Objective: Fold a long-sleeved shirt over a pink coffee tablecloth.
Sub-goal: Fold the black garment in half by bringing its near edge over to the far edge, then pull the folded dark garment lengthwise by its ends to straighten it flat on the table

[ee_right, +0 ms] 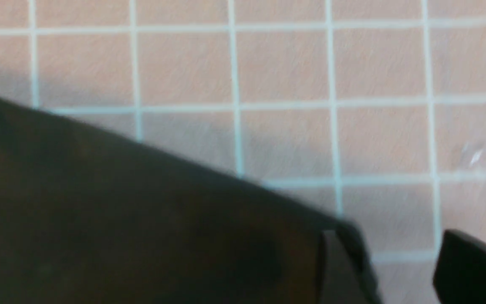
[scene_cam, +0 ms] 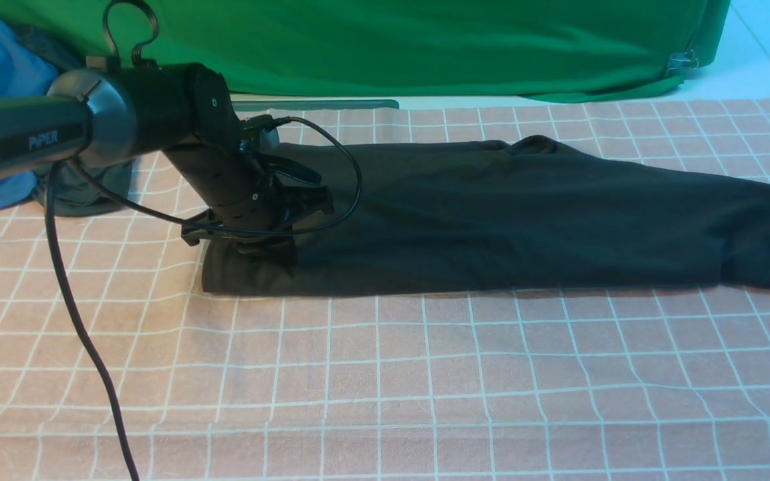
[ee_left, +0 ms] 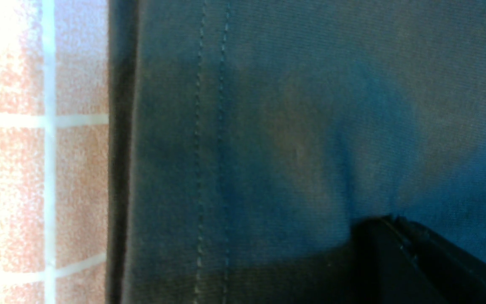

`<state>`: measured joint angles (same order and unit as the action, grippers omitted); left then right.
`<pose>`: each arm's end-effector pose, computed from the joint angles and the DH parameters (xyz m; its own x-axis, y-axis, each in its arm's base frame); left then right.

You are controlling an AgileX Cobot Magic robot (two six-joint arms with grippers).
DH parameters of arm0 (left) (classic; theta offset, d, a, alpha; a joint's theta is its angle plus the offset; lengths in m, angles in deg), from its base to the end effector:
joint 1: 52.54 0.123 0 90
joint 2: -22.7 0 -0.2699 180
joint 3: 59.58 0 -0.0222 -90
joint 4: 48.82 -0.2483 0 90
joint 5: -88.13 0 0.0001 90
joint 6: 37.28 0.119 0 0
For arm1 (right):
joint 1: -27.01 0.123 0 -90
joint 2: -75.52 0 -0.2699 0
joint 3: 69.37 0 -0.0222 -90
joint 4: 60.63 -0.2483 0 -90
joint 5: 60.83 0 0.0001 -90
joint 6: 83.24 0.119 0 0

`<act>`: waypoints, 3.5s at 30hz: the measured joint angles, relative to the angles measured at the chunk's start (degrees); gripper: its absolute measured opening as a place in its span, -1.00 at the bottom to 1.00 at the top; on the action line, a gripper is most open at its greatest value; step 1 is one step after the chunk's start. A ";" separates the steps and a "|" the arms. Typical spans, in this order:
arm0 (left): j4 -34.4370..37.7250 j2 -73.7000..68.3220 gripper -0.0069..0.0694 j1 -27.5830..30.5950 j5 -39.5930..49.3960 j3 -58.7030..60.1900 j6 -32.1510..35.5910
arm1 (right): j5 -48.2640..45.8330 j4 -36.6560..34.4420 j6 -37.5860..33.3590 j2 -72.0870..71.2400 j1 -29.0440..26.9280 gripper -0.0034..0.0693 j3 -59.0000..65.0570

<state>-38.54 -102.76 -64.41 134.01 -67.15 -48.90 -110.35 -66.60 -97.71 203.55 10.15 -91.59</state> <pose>0.4081 -0.1014 0.1332 -0.9647 -0.1241 -0.2323 -0.0752 0.9751 -0.2088 0.4439 -0.1247 0.1816 -0.9011 0.0817 -0.4259 0.0934 0.9956 -0.0065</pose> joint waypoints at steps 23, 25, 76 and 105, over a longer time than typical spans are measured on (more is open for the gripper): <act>8.13 5.96 -0.78 -0.05 -0.43 0.18 2.45 | -20.09 -0.06 4.02 -19.26 0.00 -0.69 12.65; 8.85 4.12 -0.78 -0.05 -1.40 0.18 4.18 | -16.77 0.06 4.08 -19.09 0.00 -0.45 17.52; 5.62 6.22 -0.78 -0.05 -0.95 0.18 4.38 | -10.56 8.38 10.23 -5.82 -1.26 0.88 1.55; 3.72 14.38 -0.78 -0.05 7.68 0.18 2.96 | -13.67 -1.47 4.25 8.15 -1.21 -0.63 -2.13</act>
<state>-34.82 -88.39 -64.46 141.68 -66.97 -45.94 -124.02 -68.07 -93.46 211.70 8.94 -93.72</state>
